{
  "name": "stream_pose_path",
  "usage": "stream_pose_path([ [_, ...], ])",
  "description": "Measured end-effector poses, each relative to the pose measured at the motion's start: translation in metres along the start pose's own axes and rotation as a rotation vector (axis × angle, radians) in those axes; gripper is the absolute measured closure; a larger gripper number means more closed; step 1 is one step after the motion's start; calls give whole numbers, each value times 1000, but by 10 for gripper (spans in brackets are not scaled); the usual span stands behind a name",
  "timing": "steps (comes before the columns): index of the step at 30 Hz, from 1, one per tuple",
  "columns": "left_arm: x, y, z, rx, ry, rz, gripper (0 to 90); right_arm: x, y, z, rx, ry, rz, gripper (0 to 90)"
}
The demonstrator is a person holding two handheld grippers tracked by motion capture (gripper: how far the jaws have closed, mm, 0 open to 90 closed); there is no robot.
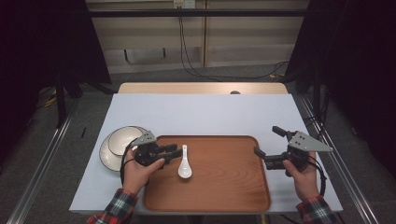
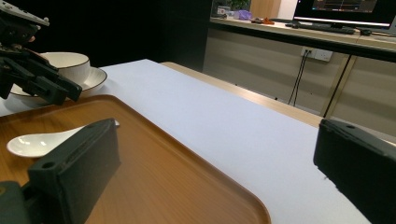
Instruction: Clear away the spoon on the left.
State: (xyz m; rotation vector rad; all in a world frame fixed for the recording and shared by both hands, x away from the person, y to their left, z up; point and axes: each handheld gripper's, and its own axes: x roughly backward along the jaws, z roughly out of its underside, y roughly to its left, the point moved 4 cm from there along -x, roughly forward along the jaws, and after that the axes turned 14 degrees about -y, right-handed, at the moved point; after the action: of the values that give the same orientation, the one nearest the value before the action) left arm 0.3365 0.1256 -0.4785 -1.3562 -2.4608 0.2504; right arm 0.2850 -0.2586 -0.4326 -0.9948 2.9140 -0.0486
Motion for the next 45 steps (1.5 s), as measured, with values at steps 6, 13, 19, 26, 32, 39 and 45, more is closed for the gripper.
stream_pose_path([
  [6,1,0,-2,-1,-7,4,593,1,1,-1,0,-2,-1,0],
  [13,5,2,-10,0,-49,-2,500,1,1,-1,4,0,-3,0],
  [19,8,2,-17,-7,-72,-1,432,2,1,-1,8,1,-2,0],
  [26,15,0,-29,-16,-118,4,372,1,2,-1,12,4,-6,0],
  [32,19,1,-37,-17,-145,6,323,1,2,0,14,5,-4,0],
  [39,23,2,-41,-31,-153,-17,245,1,2,0,17,7,-7,0],
  [45,26,4,-46,-51,-171,-10,196,1,3,0,18,8,-10,0],
])
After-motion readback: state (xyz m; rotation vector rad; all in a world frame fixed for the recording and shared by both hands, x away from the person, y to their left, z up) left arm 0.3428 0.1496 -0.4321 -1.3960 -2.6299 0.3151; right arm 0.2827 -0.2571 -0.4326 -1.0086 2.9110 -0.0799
